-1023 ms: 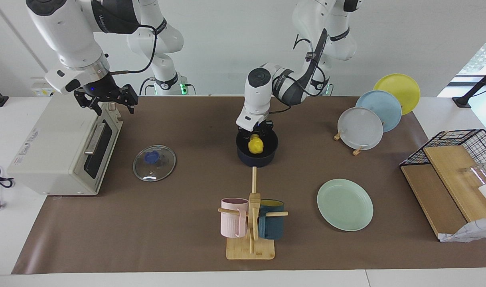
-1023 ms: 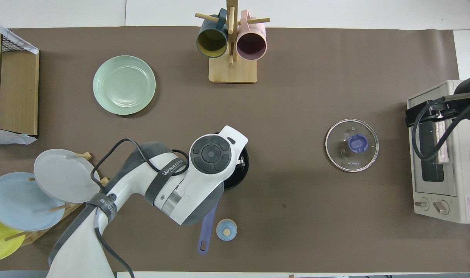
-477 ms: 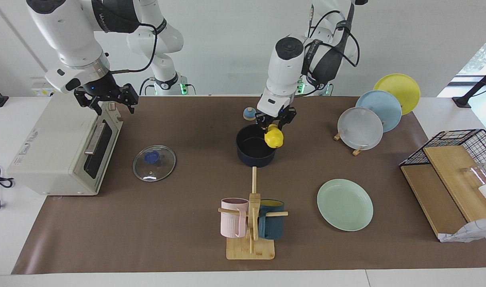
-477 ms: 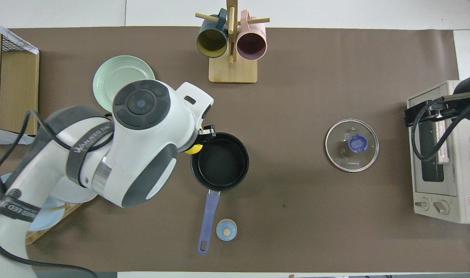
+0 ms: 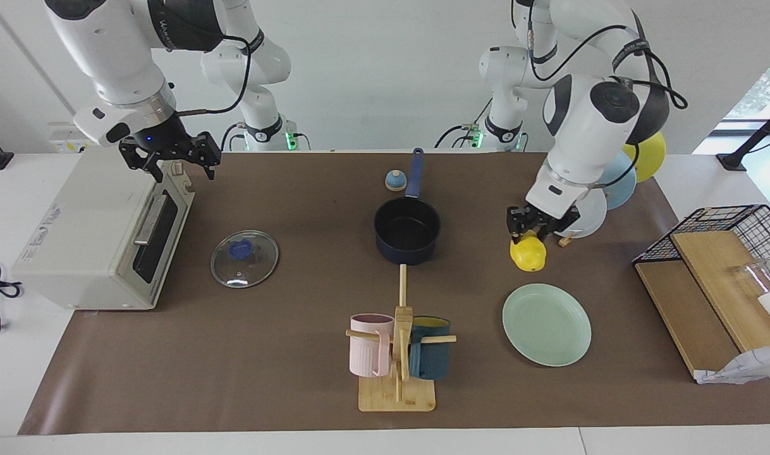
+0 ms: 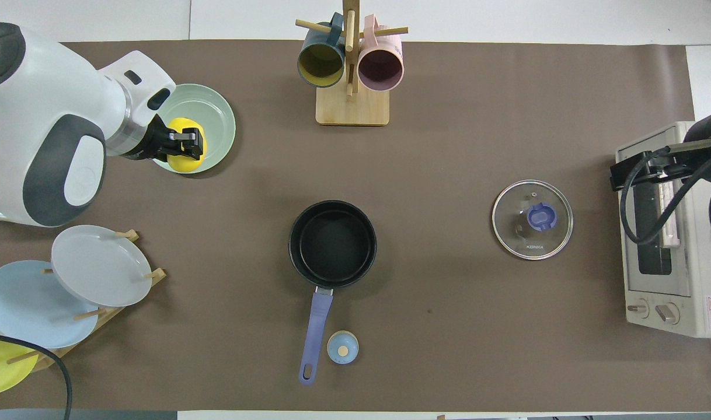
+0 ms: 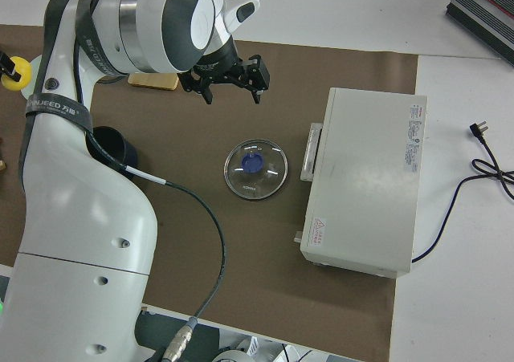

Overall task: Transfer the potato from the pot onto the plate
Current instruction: 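Lower the potato onto the green plate and open the left gripper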

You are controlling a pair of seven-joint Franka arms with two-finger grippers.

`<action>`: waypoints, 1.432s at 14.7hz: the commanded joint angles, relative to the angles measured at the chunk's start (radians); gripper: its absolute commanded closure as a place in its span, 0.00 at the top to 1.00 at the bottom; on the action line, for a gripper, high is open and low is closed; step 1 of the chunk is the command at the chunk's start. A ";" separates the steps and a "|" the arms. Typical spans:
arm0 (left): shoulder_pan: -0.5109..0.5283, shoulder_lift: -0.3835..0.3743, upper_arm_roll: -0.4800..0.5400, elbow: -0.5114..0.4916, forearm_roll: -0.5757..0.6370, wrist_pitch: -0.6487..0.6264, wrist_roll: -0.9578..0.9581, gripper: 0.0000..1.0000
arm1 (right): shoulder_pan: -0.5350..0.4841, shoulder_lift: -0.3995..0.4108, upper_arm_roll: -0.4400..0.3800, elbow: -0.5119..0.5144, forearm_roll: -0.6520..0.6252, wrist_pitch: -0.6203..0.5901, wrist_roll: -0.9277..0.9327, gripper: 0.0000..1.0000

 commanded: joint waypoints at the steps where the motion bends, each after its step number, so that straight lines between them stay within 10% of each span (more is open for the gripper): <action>1: 0.043 0.109 -0.010 0.029 0.013 0.121 0.094 0.00 | -0.008 -0.004 0.009 0.003 0.016 0.002 0.012 1.00; 15: 0.080 0.224 -0.010 -0.050 0.098 0.289 0.171 0.04 | -0.006 -0.007 0.011 -0.001 0.015 0.009 0.010 1.00; 18: 0.081 0.223 -0.010 -0.049 0.098 0.281 0.171 0.95 | -0.006 -0.007 0.012 -0.002 0.016 0.009 0.013 1.00; 21: 0.086 0.215 -0.007 -0.032 0.095 0.264 0.172 1.00 | -0.006 -0.007 0.017 -0.004 0.016 0.009 0.013 1.00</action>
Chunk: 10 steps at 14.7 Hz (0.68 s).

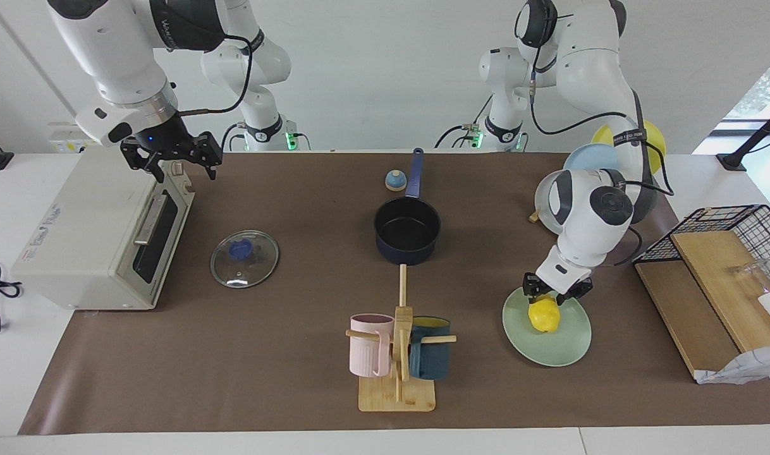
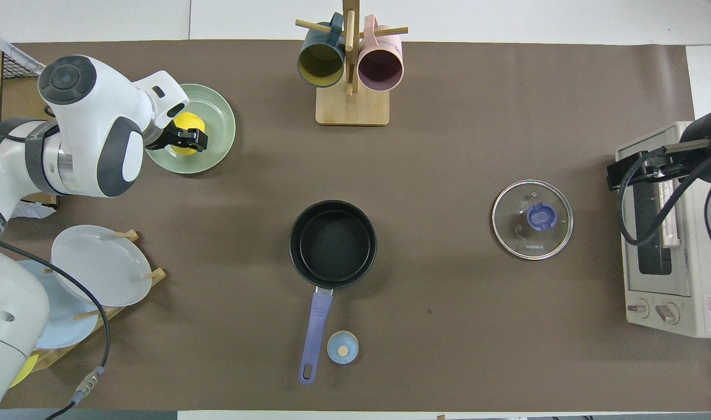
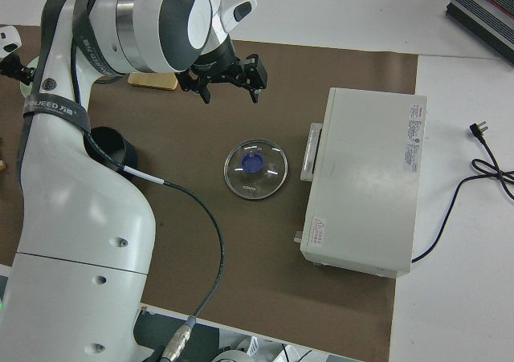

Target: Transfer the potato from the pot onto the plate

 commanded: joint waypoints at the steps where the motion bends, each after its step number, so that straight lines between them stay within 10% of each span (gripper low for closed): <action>1: 0.023 -0.042 -0.003 0.000 0.021 -0.026 0.007 1.00 | -0.008 -0.008 0.009 -0.004 0.016 0.006 0.013 1.00; 10: 0.074 -0.390 -0.001 0.027 0.009 -0.404 -0.028 1.00 | -0.007 -0.010 0.009 -0.006 0.016 0.006 0.015 1.00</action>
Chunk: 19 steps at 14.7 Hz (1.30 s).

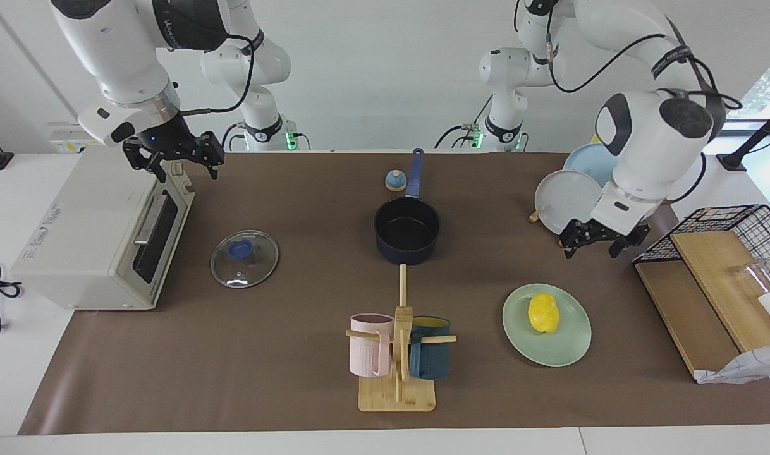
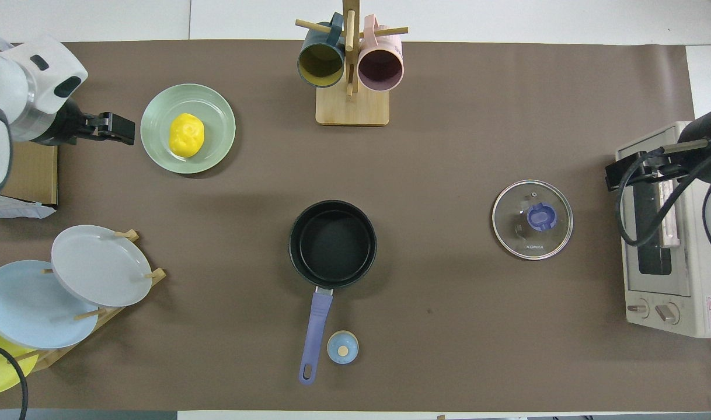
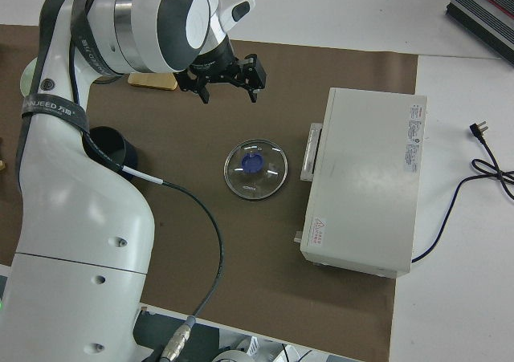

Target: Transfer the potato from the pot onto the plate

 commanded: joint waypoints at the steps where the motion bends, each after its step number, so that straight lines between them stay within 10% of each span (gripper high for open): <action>1: 0.009 -0.122 -0.006 -0.025 0.009 -0.103 -0.017 1.00 | -0.007 -0.010 0.006 -0.006 0.016 0.006 0.015 1.00; 10: 0.013 -0.274 -0.010 -0.110 0.009 -0.278 -0.064 1.00 | -0.007 -0.011 0.009 -0.007 0.016 0.006 0.015 1.00; 19: 0.013 -0.216 -0.018 0.005 -0.068 -0.342 -0.086 1.00 | -0.007 -0.011 0.022 -0.004 0.016 0.008 0.016 1.00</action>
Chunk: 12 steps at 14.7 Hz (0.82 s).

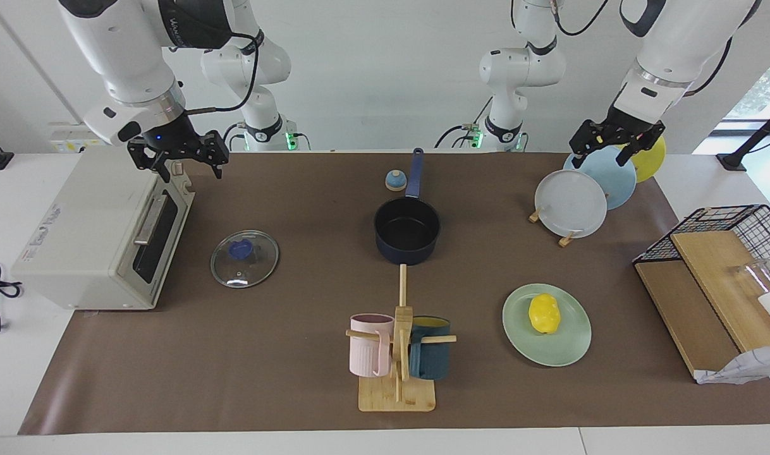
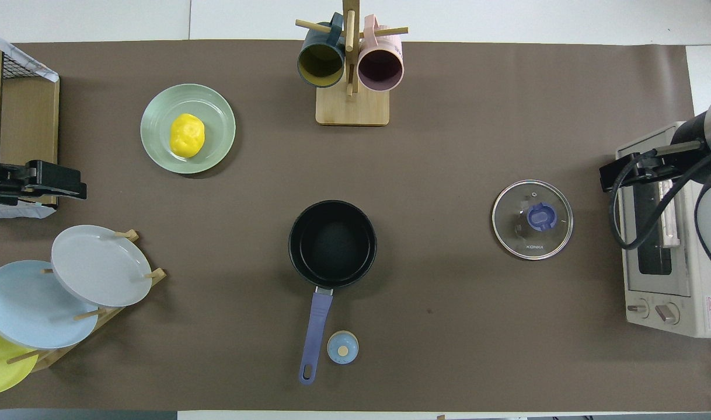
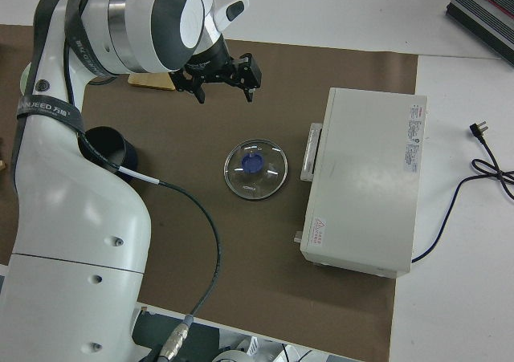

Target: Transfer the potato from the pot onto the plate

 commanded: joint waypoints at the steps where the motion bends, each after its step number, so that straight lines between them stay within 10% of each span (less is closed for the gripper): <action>1: 0.000 0.018 -0.005 0.012 -0.006 -0.043 -0.011 1.00 | -0.007 -0.010 0.007 -0.004 0.016 0.008 0.016 1.00; 12: 0.009 0.018 -0.020 0.010 -0.007 -0.045 -0.003 1.00 | -0.007 -0.010 0.009 -0.006 0.016 0.008 0.019 1.00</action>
